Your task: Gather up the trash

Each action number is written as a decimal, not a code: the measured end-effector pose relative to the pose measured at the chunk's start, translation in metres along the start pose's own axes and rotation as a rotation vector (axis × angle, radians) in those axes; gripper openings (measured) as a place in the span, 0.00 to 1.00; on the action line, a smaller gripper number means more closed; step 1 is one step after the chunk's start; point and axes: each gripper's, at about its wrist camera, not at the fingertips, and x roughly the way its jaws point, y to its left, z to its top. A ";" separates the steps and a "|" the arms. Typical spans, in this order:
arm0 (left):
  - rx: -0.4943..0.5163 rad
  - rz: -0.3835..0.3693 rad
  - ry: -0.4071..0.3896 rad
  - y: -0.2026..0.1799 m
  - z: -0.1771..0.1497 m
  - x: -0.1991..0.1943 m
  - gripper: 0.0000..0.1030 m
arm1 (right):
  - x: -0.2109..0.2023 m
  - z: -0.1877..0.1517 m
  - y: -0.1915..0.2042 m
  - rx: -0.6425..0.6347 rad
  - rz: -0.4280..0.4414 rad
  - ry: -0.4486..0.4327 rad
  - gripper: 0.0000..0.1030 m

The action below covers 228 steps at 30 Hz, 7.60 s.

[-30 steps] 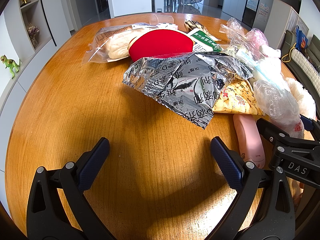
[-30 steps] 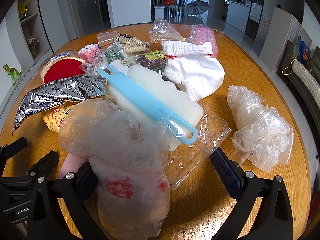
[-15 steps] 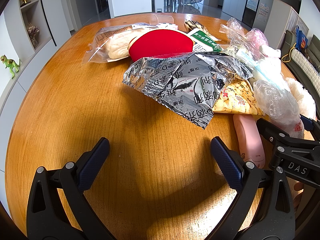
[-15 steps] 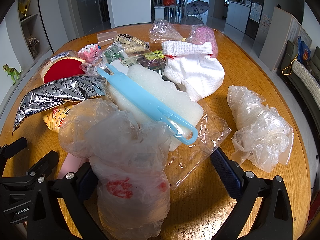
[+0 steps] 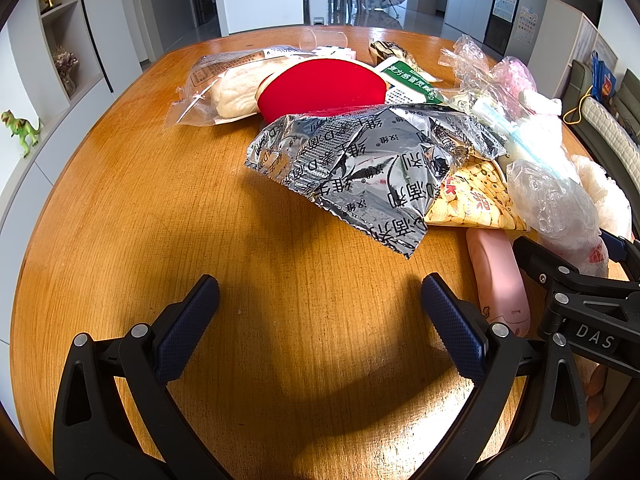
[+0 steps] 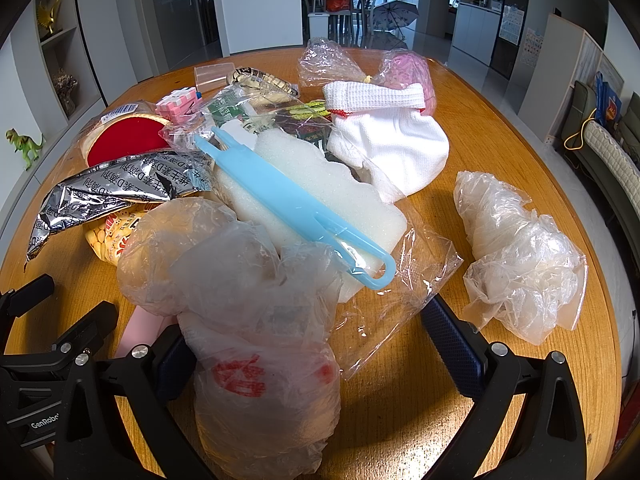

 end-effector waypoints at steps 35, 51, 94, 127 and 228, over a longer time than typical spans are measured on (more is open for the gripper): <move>0.018 -0.093 -0.054 0.023 0.017 -0.051 0.94 | -0.062 -0.025 -0.016 -0.017 0.202 0.058 0.92; 0.156 -0.155 0.119 -0.025 0.089 0.018 0.57 | -0.039 0.008 0.001 -0.115 0.236 0.138 0.41; 0.492 -0.513 -0.072 -0.212 0.014 -0.116 0.21 | -0.187 -0.126 -0.186 0.209 0.095 -0.077 0.41; 0.935 -0.709 0.053 -0.461 -0.115 -0.107 0.94 | -0.205 -0.294 -0.338 0.623 -0.296 0.050 0.75; 0.595 -0.676 -0.068 -0.290 -0.033 -0.141 0.24 | -0.227 -0.168 -0.239 0.353 -0.015 -0.195 0.33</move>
